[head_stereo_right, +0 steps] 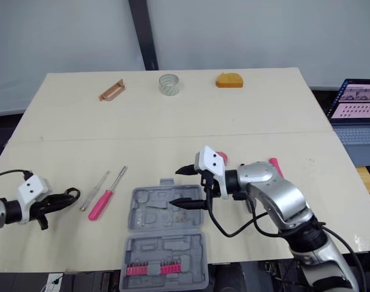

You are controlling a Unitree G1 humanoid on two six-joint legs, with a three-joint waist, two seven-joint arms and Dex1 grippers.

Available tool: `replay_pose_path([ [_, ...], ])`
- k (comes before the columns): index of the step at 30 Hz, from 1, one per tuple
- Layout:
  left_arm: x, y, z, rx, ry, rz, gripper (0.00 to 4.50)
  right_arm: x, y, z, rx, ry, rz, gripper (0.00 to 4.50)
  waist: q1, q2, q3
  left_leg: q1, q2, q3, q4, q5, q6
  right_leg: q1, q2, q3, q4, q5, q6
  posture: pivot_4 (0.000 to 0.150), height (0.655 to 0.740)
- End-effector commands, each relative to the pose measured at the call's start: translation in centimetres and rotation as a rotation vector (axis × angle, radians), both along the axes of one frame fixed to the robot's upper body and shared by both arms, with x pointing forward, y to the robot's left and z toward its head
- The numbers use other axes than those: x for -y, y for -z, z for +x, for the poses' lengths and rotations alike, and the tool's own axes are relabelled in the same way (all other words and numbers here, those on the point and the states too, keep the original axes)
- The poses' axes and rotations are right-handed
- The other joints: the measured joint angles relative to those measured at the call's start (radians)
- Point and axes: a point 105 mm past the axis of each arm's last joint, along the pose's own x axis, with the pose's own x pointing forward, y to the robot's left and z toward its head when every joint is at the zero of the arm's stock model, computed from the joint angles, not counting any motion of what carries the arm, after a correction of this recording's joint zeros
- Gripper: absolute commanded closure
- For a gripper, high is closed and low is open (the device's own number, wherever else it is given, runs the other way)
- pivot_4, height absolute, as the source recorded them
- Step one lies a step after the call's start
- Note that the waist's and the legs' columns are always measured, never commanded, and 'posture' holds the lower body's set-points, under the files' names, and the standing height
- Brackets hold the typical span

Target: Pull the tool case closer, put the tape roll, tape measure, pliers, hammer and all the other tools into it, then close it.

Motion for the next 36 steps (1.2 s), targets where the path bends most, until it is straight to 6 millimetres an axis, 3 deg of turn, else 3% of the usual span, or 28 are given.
replay_pose_path([
  [1,-0.1,-0.4,0.2,0.032,0.0,0.02,3.8,-0.5,-0.7,-0.4,0.033,-0.021,0.012,0.0,-0.001,0.0,0.0,0.0,0.0,0.0,0.0,0.0,0.0,0.0,0.0,0.0,0.0,0.0,0.0,0.15,0.74],
  [4,0.3,-0.4,0.2,0.031,0.006,0.008,3.03,-0.5,-0.6,-0.5,0.029,-0.019,0.012,0.0,-0.001,0.0,0.0,0.0,0.0,0.0,0.0,0.0,0.0,0.0,0.0,0.0,0.0,0.0,0.0,0.15,0.74],
  [9,0.3,-0.6,0.1,0.034,0.001,0.001,0.65,-0.5,-0.6,-0.3,0.026,-0.013,0.015,0.0,-0.001,0.0,0.0,0.0,0.0,0.0,0.0,0.0,0.0,0.0,0.0,0.0,0.0,0.0,0.0,0.15,0.74],
  [12,0.5,-0.7,0.0,0.029,-0.004,-0.018,0.65,-0.4,-0.6,-0.3,0.024,-0.009,0.017,0.0,-0.001,0.0,0.0,0.0,0.0,0.0,0.0,0.0,0.0,0.0,0.0,0.0,0.0,0.0,0.0,0.15,0.74],
  [15,0.7,-0.9,0.0,0.032,-0.001,-0.022,1.57,-0.5,-0.6,-0.2,0.023,-0.008,0.02,0.0,-0.001,0.0,0.0,0.0,0.0,0.0,0.0,0.0,0.0,0.0,0.0,0.0,0.0,0.0,0.0,0.15,0.74],
  [17,0.7,-1.0,0.1,0.033,-0.006,-0.025,2.49,-0.5,-0.6,-0.2,0.023,-0.007,0.023,0.0,0.0,0.0,0.0,0.0,0.0,0.0,0.0,0.0,0.0,0.0,0.0,0.0,0.0,0.0,0.0,0.15,0.74],
  [36,-0.3,-1.4,0.3,0.05,-0.048,-0.016,2.49,-0.4,-0.4,0.0,0.014,0.01,0.026,0.0,-0.001,0.0,0.0,0.0,0.0,0.0,0.0,0.0,0.0,0.0,0.0,0.0,0.0,0.0,0.0,0.15,0.74],
])
